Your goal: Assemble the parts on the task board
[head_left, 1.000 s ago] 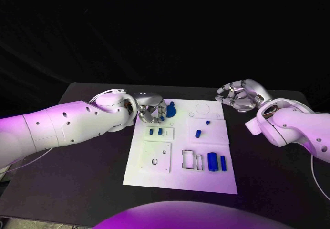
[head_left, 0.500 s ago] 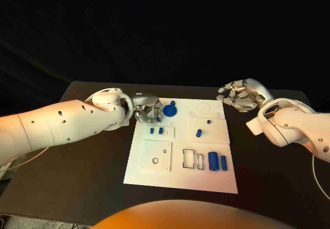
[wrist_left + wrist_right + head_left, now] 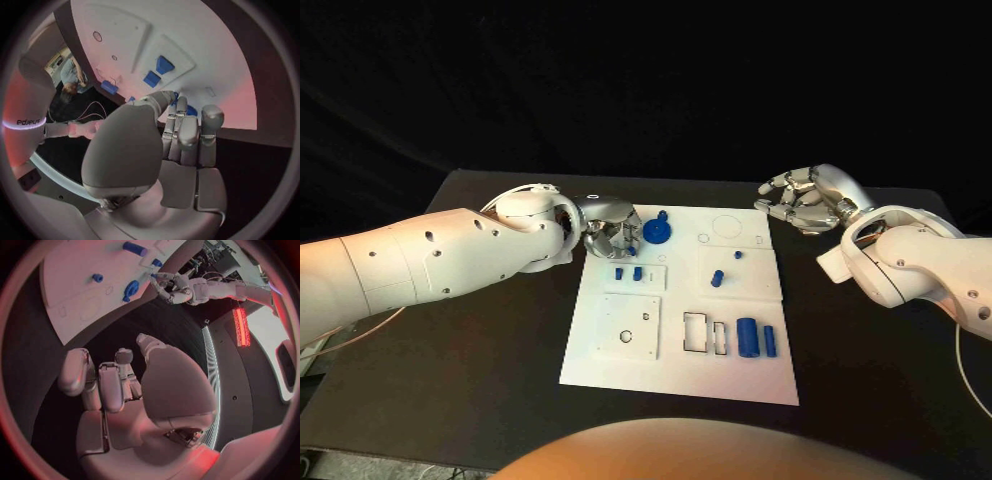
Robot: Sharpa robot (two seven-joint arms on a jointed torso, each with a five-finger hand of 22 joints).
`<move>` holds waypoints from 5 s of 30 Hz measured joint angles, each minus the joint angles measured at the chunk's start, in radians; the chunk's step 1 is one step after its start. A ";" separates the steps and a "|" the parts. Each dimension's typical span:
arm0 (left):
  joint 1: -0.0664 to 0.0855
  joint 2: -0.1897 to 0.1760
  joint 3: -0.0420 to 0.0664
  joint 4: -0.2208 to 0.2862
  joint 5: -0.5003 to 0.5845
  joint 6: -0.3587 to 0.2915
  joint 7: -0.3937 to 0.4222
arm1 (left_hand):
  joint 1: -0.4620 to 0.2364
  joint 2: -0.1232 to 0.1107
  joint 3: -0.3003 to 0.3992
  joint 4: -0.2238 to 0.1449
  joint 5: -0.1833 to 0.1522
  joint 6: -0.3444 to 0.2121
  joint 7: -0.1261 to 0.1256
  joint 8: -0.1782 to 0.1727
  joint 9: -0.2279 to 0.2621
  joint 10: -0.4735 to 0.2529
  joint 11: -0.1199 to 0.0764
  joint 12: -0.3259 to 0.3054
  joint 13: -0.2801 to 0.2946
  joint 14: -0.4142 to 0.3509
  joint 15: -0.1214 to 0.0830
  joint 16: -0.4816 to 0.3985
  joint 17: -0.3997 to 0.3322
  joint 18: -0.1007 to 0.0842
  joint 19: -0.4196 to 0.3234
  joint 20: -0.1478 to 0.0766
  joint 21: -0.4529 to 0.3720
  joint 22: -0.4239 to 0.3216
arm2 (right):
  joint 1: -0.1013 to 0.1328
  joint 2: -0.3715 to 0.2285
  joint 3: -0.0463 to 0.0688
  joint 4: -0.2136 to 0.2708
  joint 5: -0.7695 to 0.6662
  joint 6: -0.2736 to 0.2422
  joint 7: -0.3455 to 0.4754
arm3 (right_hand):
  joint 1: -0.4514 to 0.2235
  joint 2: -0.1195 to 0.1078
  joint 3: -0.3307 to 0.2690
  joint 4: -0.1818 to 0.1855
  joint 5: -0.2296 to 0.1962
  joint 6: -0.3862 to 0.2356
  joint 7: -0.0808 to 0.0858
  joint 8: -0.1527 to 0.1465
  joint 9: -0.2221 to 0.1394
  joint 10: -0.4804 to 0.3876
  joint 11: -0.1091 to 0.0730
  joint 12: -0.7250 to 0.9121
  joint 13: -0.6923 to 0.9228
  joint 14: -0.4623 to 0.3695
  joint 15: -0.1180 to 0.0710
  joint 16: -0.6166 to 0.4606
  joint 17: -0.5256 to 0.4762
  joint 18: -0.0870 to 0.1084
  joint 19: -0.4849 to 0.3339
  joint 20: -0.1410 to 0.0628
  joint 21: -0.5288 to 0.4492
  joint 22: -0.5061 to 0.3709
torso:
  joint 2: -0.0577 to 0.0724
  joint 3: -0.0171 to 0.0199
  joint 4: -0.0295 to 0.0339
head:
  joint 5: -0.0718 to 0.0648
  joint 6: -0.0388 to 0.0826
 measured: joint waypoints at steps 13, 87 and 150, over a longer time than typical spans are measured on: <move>-0.004 0.018 0.000 -0.015 -0.028 0.002 -0.018 | -0.004 -0.004 -0.003 -0.003 -0.004 0.000 0.000 -0.004 0.000 0.000 0.000 -0.005 0.000 0.000 0.000 -0.004 -0.008 0.000 0.000 0.000 0.000 -0.001 | 0.000 0.000 0.000 0.000 -0.002 0.000 0.000 | 0.000 0.000 0.000 0.000 0.000 0.000 0.000 0.000 0.000 0.000 0.000 0.000 -0.001 0.000 0.000 0.000 0.000 0.000 0.000 0.000 0.000 0.000 | 0.000 -0.0004 0.0000 | -0.003 0.000; -0.009 0.010 0.000 -0.023 -0.032 -0.002 -0.040 | -0.077 -0.029 0.003 -0.041 -0.008 -0.098 -0.020 -0.107 -0.010 -0.159 0.047 -0.047 0.044 -0.120 0.045 -0.069 -0.208 0.000 -0.127 0.040 -0.122 -0.118 | -0.001 -0.004 0.000 -0.003 -0.019 0.004 -0.008 | 0.004 -0.004 0.000 0.000 0.000 -0.002 -0.002 0.008 0.000 -0.006 -0.006 -0.016 -0.026 0.000 0.000 -0.006 -0.003 0.000 0.000 0.000 -0.017 -0.011 | 0.000 -0.0011 -0.0002 | -0.001 0.001; -0.012 0.002 0.000 -0.009 0.027 -0.012 0.012 | -0.104 -0.020 0.026 -0.075 -0.014 -0.081 -0.034 -0.114 -0.011 -0.303 0.062 0.120 0.102 -0.156 0.059 -0.037 -0.269 0.000 -0.174 0.048 -0.136 -0.130 | -0.002 -0.007 0.000 -0.009 -0.030 0.006 -0.016 | 0.004 -0.004 0.000 0.000 0.000 -0.002 -0.002 0.008 0.000 -0.004 -0.004 -0.016 -0.026 0.000 0.000 -0.006 -0.001 0.000 0.000 0.000 -0.023 -0.012 | 0.000 -0.0006 0.0006 | -0.002 0.001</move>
